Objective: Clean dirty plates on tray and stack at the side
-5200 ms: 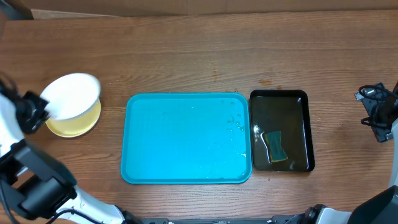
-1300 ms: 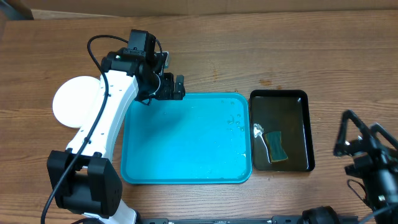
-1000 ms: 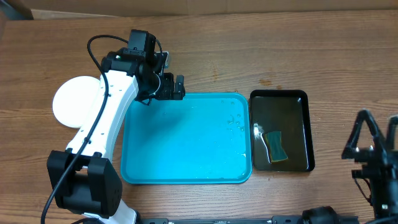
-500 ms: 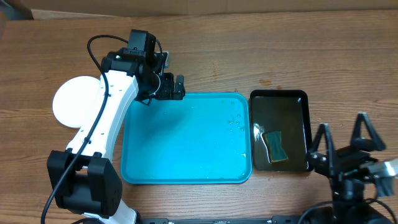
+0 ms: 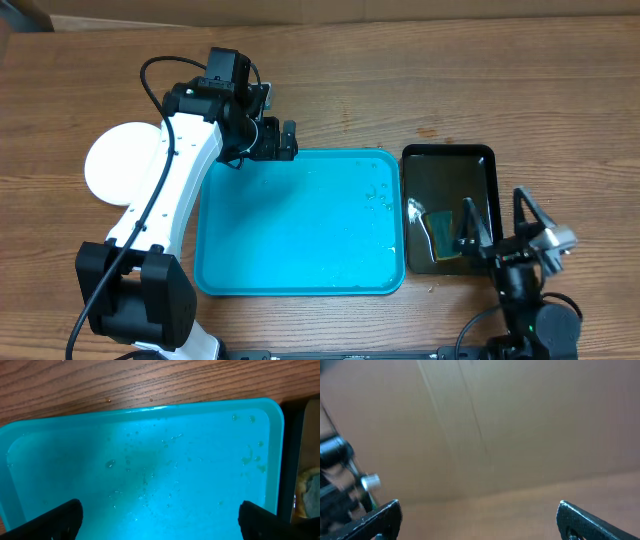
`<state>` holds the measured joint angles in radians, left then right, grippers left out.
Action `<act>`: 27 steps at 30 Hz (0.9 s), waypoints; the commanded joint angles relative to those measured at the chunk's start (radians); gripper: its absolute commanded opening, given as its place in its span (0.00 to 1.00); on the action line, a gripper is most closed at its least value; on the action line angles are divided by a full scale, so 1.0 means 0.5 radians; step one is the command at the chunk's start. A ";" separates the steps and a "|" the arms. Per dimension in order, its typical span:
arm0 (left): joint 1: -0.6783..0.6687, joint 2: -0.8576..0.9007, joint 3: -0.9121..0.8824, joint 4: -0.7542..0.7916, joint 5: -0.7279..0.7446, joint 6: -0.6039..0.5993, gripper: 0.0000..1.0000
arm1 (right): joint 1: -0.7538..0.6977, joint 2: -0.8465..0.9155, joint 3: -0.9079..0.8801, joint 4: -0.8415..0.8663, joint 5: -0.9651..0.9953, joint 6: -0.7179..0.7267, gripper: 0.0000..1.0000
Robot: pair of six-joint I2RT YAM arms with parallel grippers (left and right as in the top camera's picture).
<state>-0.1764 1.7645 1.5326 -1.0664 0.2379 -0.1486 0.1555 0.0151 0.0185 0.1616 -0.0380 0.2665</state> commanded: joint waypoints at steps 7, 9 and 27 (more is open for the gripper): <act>-0.002 -0.038 0.037 0.002 -0.011 0.042 1.00 | -0.026 -0.025 -0.021 -0.487 -0.005 -0.056 1.00; -0.002 -0.038 0.037 0.002 -0.011 0.042 1.00 | -0.027 -0.024 -0.021 -0.491 -0.005 -0.117 1.00; -0.002 -0.038 0.037 0.002 -0.011 0.043 1.00 | -0.027 -0.024 -0.021 -0.488 -0.003 -0.117 1.00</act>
<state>-0.1764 1.7645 1.5326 -1.0664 0.2375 -0.1490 0.1501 0.0128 0.0185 -0.0895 -0.0414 0.2157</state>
